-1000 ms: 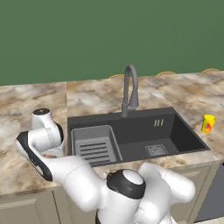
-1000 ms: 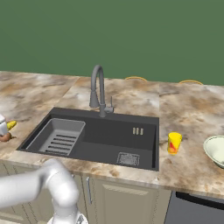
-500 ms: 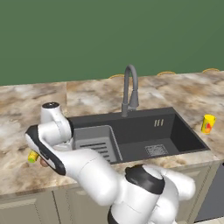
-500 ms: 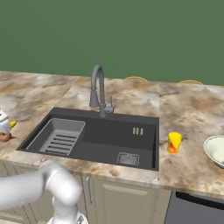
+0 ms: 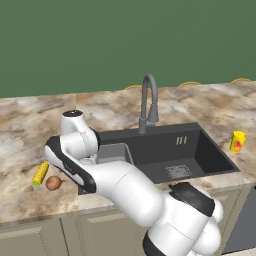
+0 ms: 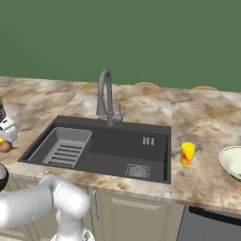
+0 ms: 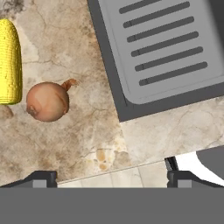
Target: Remove the onion and corn from the sink. Then move the bowl and cup from the counter to the sink for washing.
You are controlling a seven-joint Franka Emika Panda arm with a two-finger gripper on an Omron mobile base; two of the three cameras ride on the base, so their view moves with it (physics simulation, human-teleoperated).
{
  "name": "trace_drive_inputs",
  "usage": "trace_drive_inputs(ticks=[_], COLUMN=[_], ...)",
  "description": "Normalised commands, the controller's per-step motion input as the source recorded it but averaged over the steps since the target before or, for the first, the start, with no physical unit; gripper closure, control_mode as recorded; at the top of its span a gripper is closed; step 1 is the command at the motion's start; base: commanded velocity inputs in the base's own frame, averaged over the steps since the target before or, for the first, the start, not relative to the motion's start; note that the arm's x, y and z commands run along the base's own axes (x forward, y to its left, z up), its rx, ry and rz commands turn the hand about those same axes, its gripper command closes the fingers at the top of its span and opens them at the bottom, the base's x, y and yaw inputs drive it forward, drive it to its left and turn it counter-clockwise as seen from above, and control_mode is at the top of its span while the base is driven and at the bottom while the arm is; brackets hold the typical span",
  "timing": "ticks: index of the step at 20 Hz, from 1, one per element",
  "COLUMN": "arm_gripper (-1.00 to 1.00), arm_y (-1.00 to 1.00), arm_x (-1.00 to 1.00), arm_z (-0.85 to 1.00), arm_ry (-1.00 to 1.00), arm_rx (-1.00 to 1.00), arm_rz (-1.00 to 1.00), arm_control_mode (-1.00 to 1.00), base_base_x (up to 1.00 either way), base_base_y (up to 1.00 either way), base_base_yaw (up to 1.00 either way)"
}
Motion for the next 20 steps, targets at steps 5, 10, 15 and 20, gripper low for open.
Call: trace_drive_inputs(ticks=[5, 10, 15, 20], arm_gripper=[-1.0, -1.0, -1.0, -1.0], arm_y=[-0.42, -0.44, -0.45, -0.45], arm_x=[-0.17, -0.18, -0.2, -0.13], arm_z=[0.22, 0.21, 0.17, 0.13], arm_ry=[0.0, 0.0, 0.0, 0.0], arm_rx=[0.0, 0.0, 0.0, 0.0], arm_rz=[0.0, 0.0, 0.0, -0.02], arm_control_mode=[-1.0, -1.0, -1.0, -1.0], base_base_x=[0.0, 0.0, 0.0, 0.0], base_base_y=[0.0, 0.0, 0.0, 0.0], base_base_yaw=[0.0, 0.0, 0.0, 0.0])
